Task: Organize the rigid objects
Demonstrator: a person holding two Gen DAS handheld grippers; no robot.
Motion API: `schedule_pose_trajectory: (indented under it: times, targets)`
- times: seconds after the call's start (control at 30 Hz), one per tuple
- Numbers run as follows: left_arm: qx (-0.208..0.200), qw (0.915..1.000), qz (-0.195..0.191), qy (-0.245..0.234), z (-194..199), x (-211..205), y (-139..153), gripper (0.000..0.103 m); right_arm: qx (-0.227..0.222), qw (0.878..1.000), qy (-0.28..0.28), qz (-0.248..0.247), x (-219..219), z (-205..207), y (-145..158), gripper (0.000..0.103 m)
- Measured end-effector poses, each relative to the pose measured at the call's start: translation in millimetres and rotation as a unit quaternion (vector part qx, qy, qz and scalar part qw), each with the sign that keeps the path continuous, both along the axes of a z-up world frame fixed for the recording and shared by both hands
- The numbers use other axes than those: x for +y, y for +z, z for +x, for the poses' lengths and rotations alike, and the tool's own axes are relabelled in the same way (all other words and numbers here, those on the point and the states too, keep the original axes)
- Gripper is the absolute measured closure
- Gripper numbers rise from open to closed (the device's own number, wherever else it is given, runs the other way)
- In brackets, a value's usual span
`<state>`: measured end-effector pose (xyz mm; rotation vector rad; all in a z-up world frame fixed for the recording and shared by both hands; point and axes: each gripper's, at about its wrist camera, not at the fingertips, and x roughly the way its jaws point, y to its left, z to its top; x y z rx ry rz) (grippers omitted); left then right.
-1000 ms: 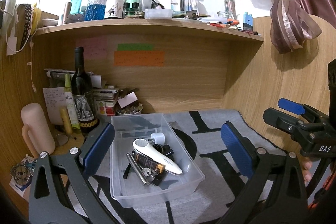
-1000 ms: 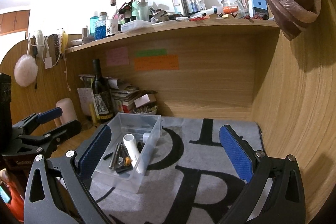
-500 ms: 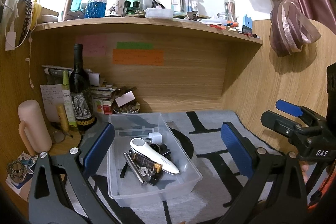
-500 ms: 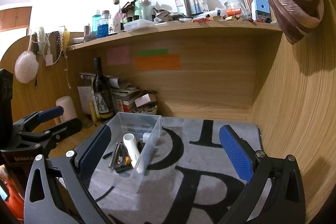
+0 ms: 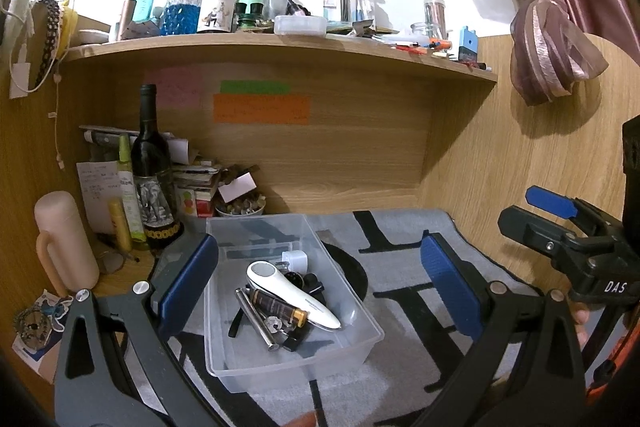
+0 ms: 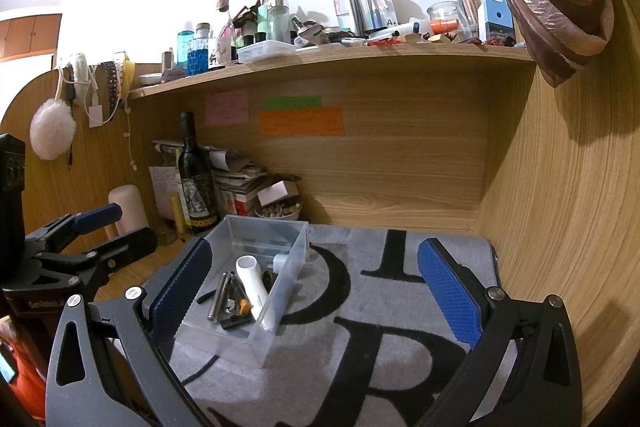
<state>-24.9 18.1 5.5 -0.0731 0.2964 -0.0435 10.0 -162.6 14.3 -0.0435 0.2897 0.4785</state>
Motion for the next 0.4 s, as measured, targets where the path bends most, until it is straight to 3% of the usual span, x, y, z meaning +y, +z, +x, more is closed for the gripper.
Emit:
schedule_pose_trajectory:
  times: [0.4]
  targets:
    - [0.007,1.0,0.0,-0.003,3.1,-1.7,-3.7,0.0,0.006,1.0,-0.001,0.0,-3.0,2.3,-0.4,0.0]
